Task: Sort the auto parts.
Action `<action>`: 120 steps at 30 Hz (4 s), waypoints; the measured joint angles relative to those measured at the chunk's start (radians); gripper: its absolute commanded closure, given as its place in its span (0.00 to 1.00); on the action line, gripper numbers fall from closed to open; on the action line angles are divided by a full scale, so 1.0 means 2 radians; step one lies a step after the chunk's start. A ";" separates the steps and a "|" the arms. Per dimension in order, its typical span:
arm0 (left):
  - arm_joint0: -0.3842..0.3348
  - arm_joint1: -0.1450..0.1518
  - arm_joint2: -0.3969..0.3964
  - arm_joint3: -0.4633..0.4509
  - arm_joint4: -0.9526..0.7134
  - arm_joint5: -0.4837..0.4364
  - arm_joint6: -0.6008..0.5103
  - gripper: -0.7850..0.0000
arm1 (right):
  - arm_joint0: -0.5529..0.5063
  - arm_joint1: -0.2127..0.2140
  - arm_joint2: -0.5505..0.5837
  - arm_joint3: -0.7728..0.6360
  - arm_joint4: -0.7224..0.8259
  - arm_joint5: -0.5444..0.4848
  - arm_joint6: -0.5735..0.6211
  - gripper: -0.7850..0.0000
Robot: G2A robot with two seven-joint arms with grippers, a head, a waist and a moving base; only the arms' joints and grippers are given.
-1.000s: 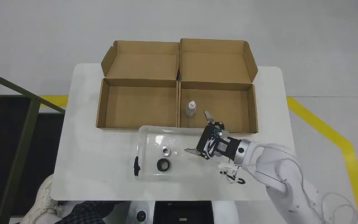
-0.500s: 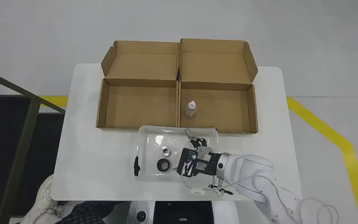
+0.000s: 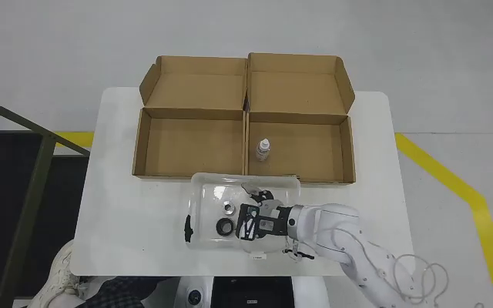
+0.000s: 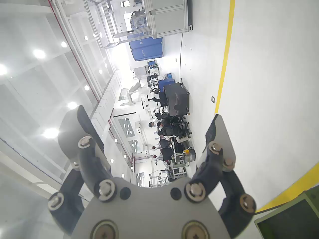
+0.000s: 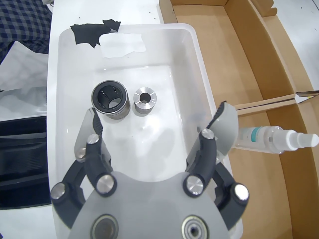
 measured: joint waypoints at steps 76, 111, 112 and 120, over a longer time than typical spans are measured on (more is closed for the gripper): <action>0.000 0.000 0.000 0.000 0.000 0.000 0.000 0.00 | 0.097 -0.034 -0.043 0.110 0.084 -0.027 -0.033 1.00; 0.000 0.000 0.000 0.000 0.000 0.000 0.000 0.00 | -0.007 -0.002 0.183 -0.033 0.255 -0.037 -0.212 1.00; 0.000 0.000 0.000 0.000 0.000 0.000 0.000 0.00 | -0.008 -0.001 0.184 -0.033 0.256 -0.038 -0.213 1.00; 0.000 0.000 0.000 0.000 0.000 0.000 0.000 0.00 | -0.009 -0.001 0.186 -0.033 0.258 -0.037 -0.215 1.00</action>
